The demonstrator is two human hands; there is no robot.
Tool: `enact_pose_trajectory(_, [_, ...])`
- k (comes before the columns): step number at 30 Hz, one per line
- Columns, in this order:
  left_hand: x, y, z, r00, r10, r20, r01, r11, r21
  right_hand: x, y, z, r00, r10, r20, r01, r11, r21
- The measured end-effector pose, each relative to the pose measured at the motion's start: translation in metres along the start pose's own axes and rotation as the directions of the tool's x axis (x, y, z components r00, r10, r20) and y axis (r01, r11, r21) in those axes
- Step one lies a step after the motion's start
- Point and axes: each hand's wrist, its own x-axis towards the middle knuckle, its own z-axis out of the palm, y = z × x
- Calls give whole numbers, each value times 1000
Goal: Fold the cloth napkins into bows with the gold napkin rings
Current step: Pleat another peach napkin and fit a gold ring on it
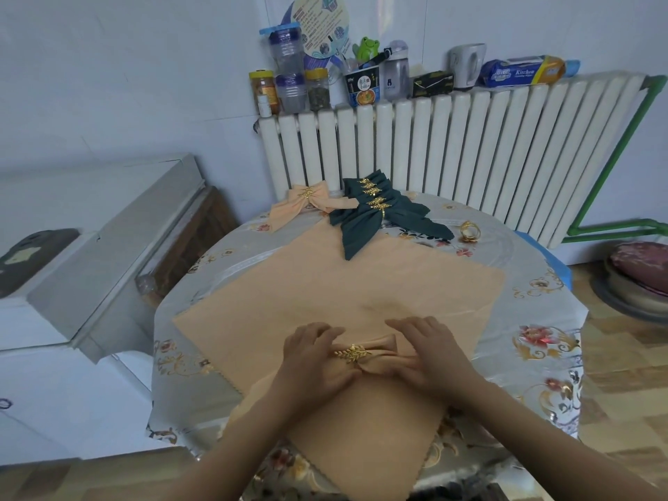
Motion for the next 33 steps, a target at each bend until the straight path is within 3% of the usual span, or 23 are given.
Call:
enact_pose_trajectory(3, [-4,4,-2,994,10,-112,-5,999,37,13,-10,1,996,-84,-13,84,995,52])
enact_pose_trajectory(7, [-11,8,-1,997,7,-77,-4,999,47,29,-26,18,982,-190,22,186,975,122])
enact_pose_trajectory(12, [-14,10,-9,992,-121,-21,117,984,-138,23,-29,30,998,-29,-54,46,939,340])
enact_pose_trajectory(15, [-18,8,-12,986,-160,52,166,975,-147,20,-32,33,997,39,-72,-5,906,423])
enact_pose_trajectory(24, [0,24,-30,942,-239,236,228,971,73,15,-35,35,995,28,-92,7,930,368])
enact_pose_trajectory(33, [-1,36,-30,901,-272,337,276,961,38,13,-41,36,982,133,-134,-81,938,336])
